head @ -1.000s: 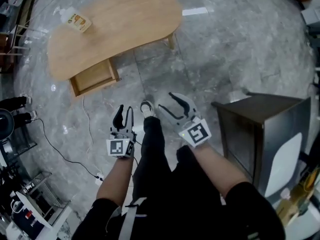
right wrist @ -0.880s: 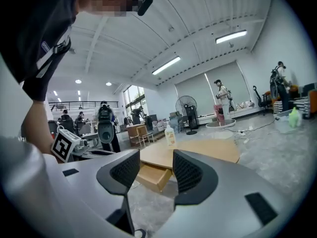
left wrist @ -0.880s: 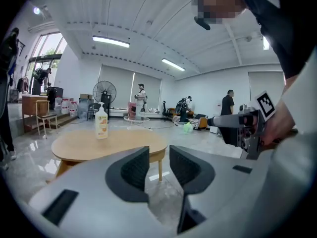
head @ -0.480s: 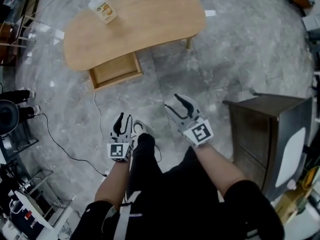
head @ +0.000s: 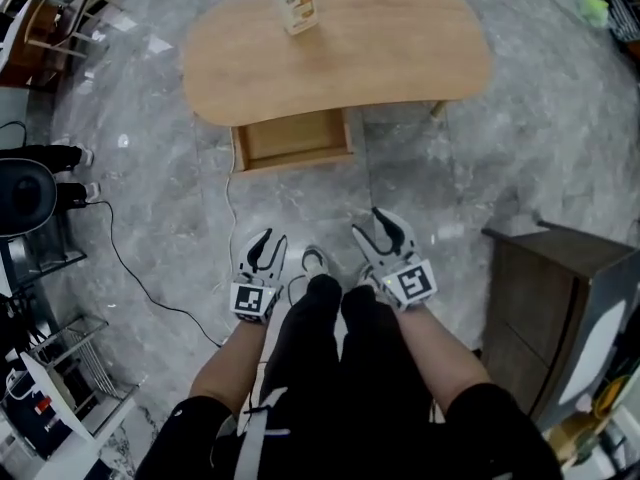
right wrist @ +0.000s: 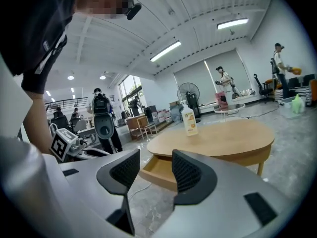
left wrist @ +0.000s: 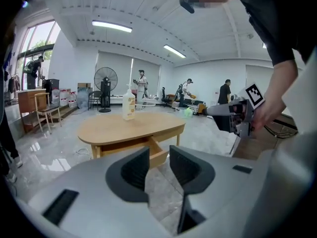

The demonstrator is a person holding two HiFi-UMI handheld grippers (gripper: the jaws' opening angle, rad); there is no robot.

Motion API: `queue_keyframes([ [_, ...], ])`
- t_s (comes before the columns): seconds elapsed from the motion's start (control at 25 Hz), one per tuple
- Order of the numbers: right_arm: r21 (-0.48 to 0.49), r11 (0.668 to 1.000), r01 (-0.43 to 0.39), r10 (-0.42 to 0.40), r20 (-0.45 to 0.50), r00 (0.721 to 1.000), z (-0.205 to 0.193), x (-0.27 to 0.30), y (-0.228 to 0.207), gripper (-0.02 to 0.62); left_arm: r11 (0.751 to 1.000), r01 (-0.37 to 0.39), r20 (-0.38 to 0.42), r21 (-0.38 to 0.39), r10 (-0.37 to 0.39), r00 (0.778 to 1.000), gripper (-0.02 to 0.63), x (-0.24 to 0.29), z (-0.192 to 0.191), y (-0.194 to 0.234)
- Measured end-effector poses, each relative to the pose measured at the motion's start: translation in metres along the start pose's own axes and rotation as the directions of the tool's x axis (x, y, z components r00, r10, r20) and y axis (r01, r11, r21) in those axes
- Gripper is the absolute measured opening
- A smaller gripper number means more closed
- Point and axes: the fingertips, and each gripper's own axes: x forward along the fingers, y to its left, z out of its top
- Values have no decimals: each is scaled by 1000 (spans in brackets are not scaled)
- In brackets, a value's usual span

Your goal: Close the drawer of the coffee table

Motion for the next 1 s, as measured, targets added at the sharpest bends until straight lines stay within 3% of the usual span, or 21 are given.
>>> queue_keyframes([
  [0.12, -16, 999, -36, 36, 9, 999, -10, 6, 8, 195, 1000, -18, 2, 7, 18, 1000, 123, -1, -10, 9],
  [0.2, -69, 996, -57, 54, -36, 998, -23, 5, 2, 195, 999, -42, 0, -13, 42, 999, 123, 2, -19, 11],
  [0.28, -94, 995, -45, 36, -97, 995, -41, 2, -9, 195, 998, -49, -16, -32, 49, 999, 123, 6, -28, 15],
  [0.44, -104, 994, -12, -9, -192, 981, -80, 19, -28, 195, 999, -32, -50, 11, 32, 998, 123, 30, -63, 42],
  [0.56, -77, 997, -7, -11, -235, 972, -108, 48, -40, 195, 998, -38, -59, -41, 36, 998, 123, 56, -77, 63],
  [0.8, -75, 996, -48, 25, -278, 960, -151, 122, -49, 193, 998, 60, -84, 18, -59, 995, 123, 114, -118, 92],
  [1.0, -87, 986, -139, 101, -349, 932, -190, 165, -45, 193, 996, 85, -104, 16, -83, 991, 123, 150, -142, 113],
])
